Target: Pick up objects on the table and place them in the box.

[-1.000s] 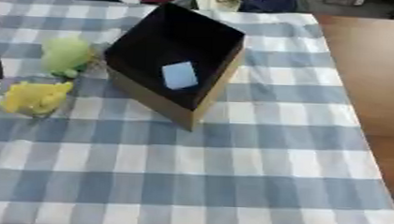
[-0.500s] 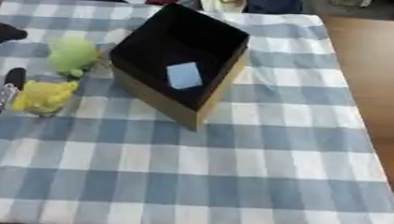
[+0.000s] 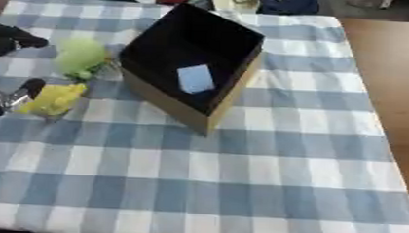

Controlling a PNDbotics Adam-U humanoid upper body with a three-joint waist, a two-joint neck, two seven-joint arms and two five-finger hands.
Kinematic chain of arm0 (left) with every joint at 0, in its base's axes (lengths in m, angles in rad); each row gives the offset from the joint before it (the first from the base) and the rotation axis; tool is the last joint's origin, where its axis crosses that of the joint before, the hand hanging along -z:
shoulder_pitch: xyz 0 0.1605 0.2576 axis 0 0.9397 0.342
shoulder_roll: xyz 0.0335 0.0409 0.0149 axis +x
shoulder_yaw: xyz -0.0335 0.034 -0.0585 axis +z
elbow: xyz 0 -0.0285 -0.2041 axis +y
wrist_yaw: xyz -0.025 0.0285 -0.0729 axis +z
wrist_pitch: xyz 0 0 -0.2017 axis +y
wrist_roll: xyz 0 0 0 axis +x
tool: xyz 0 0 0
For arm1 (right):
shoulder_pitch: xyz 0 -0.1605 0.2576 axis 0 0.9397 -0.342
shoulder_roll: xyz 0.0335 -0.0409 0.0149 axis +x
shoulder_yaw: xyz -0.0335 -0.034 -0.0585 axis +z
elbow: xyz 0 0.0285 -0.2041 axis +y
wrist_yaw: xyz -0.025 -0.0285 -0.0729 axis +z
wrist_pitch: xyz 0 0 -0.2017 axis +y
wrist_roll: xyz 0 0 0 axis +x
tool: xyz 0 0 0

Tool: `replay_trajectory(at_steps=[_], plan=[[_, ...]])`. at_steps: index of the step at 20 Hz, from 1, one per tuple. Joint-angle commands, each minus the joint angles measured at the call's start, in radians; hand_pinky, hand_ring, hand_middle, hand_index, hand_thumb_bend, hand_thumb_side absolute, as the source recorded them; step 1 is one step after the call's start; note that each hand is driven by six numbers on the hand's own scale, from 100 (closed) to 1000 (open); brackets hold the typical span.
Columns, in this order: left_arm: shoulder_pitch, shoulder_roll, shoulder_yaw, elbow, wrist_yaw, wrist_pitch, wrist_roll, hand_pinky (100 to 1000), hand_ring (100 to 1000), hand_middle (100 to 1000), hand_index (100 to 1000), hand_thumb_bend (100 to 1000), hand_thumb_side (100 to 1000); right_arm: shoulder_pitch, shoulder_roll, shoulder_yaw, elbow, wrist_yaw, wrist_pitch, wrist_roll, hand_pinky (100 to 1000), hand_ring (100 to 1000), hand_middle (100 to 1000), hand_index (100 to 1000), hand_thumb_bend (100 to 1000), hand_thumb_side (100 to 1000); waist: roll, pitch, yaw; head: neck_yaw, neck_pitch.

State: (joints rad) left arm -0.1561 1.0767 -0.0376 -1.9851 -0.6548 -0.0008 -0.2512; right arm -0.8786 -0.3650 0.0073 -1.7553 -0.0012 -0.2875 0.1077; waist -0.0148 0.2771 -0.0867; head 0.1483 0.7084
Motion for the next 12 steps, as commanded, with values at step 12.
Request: replay_trajectory(at_steps=[12], plan=[[-0.081, 0.067, -0.023, -0.015, 0.006, 0.131, -0.361, 870, 897, 843, 1000, 473, 881, -0.008, 0.002, -0.002, -0.025, -0.002, 0.005, 0.005, 959, 907, 789, 830, 100, 641, 0.013, -0.018, -0.002, 0.011, -0.011]])
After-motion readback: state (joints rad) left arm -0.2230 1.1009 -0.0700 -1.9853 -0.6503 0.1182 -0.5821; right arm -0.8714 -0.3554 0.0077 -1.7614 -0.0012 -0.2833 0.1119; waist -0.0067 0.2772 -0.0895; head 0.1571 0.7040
